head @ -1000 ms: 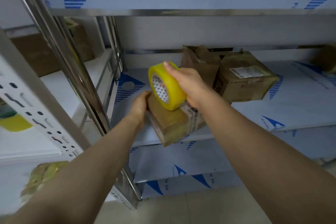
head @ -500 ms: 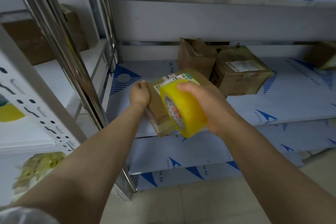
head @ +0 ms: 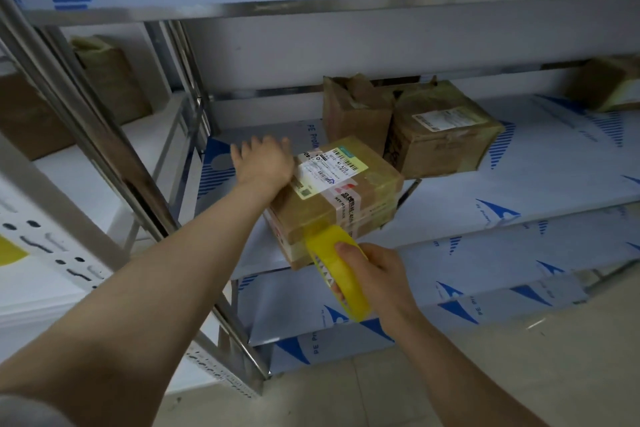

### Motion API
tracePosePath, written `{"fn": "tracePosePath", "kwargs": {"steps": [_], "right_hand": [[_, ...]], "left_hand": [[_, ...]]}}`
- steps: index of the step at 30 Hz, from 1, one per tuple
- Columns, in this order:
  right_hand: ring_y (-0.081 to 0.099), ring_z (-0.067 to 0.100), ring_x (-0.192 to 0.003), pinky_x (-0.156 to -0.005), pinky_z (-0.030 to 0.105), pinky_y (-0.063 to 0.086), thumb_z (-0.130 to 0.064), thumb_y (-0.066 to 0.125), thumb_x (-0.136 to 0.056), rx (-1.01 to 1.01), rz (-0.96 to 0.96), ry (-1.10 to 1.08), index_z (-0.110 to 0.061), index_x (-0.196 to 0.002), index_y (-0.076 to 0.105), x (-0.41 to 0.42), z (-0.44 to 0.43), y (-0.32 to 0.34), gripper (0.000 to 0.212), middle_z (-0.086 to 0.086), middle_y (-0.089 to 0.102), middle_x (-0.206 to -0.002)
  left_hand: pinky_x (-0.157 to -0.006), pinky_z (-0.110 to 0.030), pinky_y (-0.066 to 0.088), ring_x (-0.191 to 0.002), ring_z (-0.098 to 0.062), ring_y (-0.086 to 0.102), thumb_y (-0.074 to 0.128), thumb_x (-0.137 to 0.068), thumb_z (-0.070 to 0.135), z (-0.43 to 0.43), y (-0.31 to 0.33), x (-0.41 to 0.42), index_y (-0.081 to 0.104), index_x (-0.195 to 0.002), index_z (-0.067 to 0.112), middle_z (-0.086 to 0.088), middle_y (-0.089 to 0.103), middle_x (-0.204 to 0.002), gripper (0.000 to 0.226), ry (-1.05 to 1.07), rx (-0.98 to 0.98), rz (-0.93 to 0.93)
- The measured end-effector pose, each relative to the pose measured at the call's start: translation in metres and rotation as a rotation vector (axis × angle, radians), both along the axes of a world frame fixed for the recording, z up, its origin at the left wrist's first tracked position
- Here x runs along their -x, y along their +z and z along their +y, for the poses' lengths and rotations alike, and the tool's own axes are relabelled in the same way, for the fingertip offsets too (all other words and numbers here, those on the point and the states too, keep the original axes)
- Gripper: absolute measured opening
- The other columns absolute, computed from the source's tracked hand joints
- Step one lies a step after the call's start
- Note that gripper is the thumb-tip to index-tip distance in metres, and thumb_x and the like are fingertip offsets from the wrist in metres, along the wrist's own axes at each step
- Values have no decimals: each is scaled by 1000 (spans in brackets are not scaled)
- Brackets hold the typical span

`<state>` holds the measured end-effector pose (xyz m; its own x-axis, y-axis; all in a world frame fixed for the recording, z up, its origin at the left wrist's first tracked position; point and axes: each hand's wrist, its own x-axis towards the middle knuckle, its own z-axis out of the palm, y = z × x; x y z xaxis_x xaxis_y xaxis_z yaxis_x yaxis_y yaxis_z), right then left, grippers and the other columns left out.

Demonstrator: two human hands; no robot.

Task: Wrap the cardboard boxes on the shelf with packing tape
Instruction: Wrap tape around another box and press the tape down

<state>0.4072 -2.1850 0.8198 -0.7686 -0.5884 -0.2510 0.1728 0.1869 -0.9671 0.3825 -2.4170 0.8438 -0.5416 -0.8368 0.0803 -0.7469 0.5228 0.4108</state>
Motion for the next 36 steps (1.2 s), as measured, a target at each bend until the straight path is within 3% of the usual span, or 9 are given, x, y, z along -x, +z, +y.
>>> {"fn": "tracePosePath", "kwargs": {"steps": [2,5,8,13,17,20,23,28,36], "right_hand": [[58,25,-51,-59,39,50,-29,64,-89,3,-11,-19,-23,-39,50,2,-2,-7,52,3,54,-44],[58,22,-47,-55,34,50,-39,64,-87,-14,42,-21,-18,-43,50,4,-2,-14,50,6,56,-44],[58,19,-44,-51,30,49,-39,64,-86,-29,67,-20,-5,-53,55,6,-4,-20,48,8,58,-46],[58,21,-45,-53,35,50,-42,65,-85,-21,83,-5,8,-62,56,6,-6,-23,56,14,59,-50],[60,29,-51,-54,44,52,-57,68,-76,-29,89,-17,4,-59,52,5,-9,-22,65,21,56,-52],[60,25,-50,-59,43,54,-45,66,-85,-40,40,-46,-16,-41,49,3,-7,-17,55,4,55,-43],[57,23,-48,-56,35,49,-44,62,-88,-10,47,-38,-20,-34,46,4,-8,-13,61,-2,51,-38],[57,21,-46,-57,35,49,-44,62,-88,31,35,-49,-21,-33,46,-1,-13,-11,62,-1,52,-39],[54,19,-43,-56,31,47,-44,60,-89,15,56,-37,-20,-33,46,0,-11,-14,62,0,52,-39]], "left_hand": [[-115,-47,11,-142,-36,19,10,-94,65,12,3,15,24,-149,6,-24,23,-153,82,-75,-45,-206],[-91,-40,40,-118,-34,51,14,-100,55,13,-5,23,50,-131,9,-19,55,-129,67,-148,42,-281],[-76,-34,43,-101,-31,59,22,-102,45,-3,-3,24,61,-103,8,-17,63,-111,54,-149,44,-209],[-98,-39,41,-118,-32,52,26,-103,32,-20,4,33,53,-126,8,-17,54,-130,42,-160,-157,-296],[-76,-37,44,-98,-31,56,26,-102,30,-10,-3,32,50,-131,19,-14,59,-105,39,-207,180,-317],[-92,-42,34,-112,-30,50,14,-99,55,18,7,26,57,-124,13,-14,59,-115,65,-223,365,-328],[-113,-53,3,-145,-32,9,8,-81,82,48,7,10,11,-152,8,-18,12,-157,103,-247,133,-449],[-115,-51,-12,-144,-30,-21,11,-78,85,68,-4,-6,-15,-151,13,-16,-18,-157,106,-313,-53,-408],[-114,-51,16,-143,-36,10,21,-83,80,24,-8,-8,6,-152,15,-18,17,-154,96,-163,-43,-353]]}}
